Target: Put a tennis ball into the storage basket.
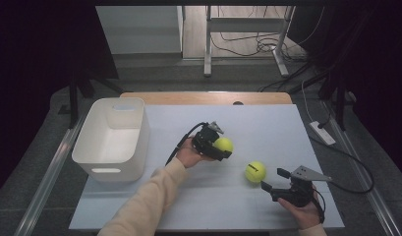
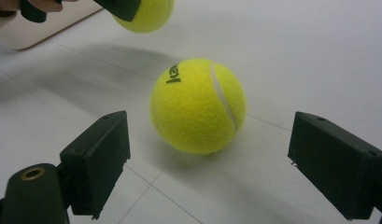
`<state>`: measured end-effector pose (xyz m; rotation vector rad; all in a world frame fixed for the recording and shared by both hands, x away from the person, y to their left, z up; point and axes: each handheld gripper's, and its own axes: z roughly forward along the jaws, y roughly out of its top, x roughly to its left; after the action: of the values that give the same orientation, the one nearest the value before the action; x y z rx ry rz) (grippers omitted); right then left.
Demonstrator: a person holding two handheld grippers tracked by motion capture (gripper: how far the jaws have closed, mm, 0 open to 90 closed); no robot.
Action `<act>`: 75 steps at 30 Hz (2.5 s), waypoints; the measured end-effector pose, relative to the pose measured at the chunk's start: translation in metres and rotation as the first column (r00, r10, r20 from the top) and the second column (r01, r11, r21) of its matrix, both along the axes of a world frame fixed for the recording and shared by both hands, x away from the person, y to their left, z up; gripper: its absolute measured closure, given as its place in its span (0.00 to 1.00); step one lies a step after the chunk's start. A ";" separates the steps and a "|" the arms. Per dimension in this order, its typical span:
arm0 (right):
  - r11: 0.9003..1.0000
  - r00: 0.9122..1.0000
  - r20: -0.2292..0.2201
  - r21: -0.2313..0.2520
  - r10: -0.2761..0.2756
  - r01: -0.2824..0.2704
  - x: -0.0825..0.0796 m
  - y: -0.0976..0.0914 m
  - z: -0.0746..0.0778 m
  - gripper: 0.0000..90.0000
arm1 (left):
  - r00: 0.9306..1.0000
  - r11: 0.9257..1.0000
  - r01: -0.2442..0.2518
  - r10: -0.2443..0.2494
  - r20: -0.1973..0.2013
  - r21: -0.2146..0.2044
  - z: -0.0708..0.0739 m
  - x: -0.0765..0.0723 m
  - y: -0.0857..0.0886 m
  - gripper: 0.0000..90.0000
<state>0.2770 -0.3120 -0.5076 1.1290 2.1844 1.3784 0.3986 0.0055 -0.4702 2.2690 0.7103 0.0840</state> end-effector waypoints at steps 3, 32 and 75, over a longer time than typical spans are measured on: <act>1.000 1.000 0.001 -0.001 0.000 0.000 0.000 0.000 0.000 0.14 | 1.000 1.000 -0.016 0.016 0.013 -0.018 0.004 -0.003 0.006 0.30; 1.000 1.000 0.004 -0.001 -0.003 0.003 -0.001 0.001 0.000 0.14 | 0.994 0.988 -0.047 0.062 0.095 -0.145 0.021 -0.025 0.036 0.30; 1.000 1.000 0.003 -0.009 -0.008 0.008 0.000 0.001 0.001 0.14 | 0.959 0.957 -0.150 0.202 0.198 -0.250 0.054 -0.036 0.076 0.30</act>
<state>0.2767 -0.3109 -0.5070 1.1304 2.1797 1.3646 0.3630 0.0815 -0.4165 1.9320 0.7599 0.3188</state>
